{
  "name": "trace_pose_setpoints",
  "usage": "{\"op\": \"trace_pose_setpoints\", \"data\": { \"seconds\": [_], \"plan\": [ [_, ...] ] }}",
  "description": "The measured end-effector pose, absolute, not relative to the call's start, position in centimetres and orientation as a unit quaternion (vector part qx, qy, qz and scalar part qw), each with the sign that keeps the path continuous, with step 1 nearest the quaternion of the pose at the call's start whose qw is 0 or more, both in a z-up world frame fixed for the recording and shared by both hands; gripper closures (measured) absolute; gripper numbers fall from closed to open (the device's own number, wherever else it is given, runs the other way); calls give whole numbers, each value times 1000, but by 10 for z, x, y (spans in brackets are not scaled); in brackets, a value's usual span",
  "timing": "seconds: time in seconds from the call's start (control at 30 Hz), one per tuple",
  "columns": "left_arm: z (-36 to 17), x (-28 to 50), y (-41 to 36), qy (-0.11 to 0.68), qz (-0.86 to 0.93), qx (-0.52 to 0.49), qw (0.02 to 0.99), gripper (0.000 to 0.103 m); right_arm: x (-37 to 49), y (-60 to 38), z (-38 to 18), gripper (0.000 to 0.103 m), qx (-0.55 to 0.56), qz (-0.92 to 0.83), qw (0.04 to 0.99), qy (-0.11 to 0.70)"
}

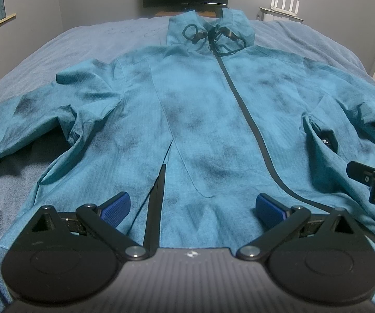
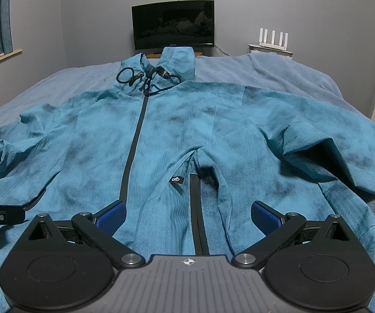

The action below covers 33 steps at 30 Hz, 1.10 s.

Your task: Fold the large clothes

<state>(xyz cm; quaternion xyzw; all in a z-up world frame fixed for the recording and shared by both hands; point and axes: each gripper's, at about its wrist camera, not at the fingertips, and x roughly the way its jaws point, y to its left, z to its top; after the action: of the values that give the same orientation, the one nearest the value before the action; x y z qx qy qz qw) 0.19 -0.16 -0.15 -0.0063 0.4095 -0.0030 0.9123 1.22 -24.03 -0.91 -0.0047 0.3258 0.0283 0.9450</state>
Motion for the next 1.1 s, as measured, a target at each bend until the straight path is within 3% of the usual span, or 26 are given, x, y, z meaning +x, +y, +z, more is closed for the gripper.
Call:
{"op": "trace_pose_setpoints", "data": {
  "seconds": [0.63, 0.83, 0.93, 1.1],
  "plan": [
    [6, -1, -3, 395, 9, -7, 919, 0, 13, -240, -8, 0, -2, 30, 946, 323],
    [58, 4, 11, 323, 11, -46, 945, 0, 11, -248, 22, 0, 26, 33, 959, 279],
    [85, 17, 32, 285, 16, -63, 956, 0, 12, -269, 56, 0, 45, 17, 974, 220],
    [76, 45, 60, 291, 72, -73, 951, 0, 27, -334, 80, 0, 44, -79, 981, 174]
  ]
}}
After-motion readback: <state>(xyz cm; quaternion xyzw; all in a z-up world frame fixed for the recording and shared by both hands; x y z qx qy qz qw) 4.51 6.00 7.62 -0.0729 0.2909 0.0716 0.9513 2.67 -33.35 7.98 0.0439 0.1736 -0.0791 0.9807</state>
